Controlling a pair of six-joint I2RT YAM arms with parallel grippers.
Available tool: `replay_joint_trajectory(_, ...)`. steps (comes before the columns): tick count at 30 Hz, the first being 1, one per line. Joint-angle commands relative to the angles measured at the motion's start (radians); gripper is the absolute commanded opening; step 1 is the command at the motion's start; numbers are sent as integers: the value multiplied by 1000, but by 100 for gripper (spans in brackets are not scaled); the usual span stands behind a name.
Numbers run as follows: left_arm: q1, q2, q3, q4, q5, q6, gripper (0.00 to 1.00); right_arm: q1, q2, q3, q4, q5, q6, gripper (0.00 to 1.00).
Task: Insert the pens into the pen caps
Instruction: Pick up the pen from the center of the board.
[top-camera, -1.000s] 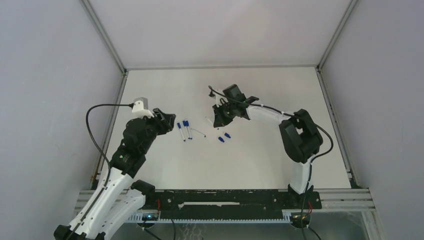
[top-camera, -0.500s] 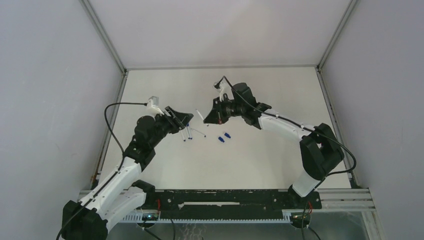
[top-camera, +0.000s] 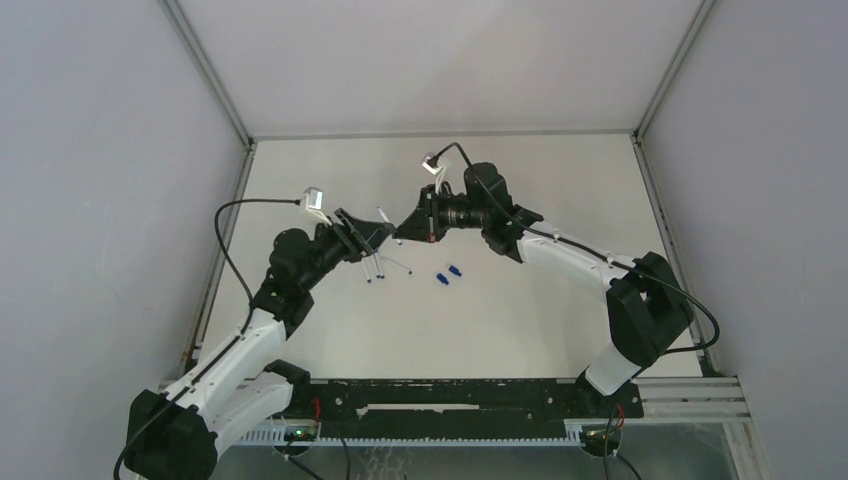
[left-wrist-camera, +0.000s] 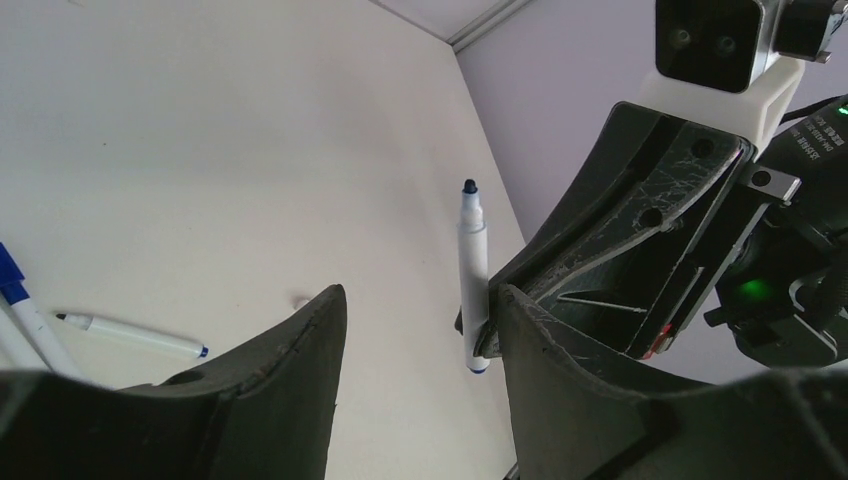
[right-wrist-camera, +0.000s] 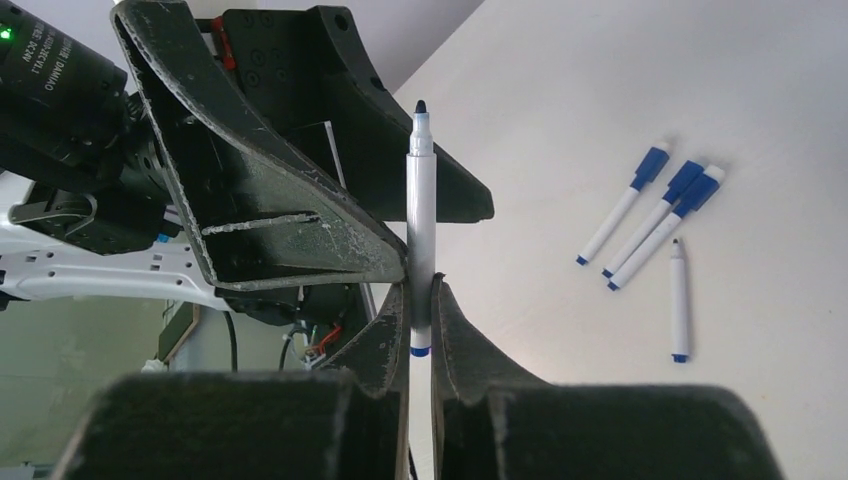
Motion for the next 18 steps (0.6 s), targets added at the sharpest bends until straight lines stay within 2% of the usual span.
replay_joint_trajectory(1, 5, 2, 13, 81, 31, -21, 60, 19, -12, 2, 72, -23, 30, 2)
replay_joint_trajectory(3, 5, 5, 13, 90, 33, -28, 58, 21, -11, 3, 76, -21, 32, 1)
replay_joint_trajectory(11, 2, 26, 19, 126, 77, -38, 38, 25, -4, 3, 126, -2, 62, 2)
replay_joint_trajectory(16, 0, 31, 21, 139, 97, -43, 35, 26, 4, 3, 146, 10, 70, 2)
replay_joint_trajectory(18, -2, 32, 21, 145, 102, -46, 29, 24, 5, 5, 148, 19, 71, 2)
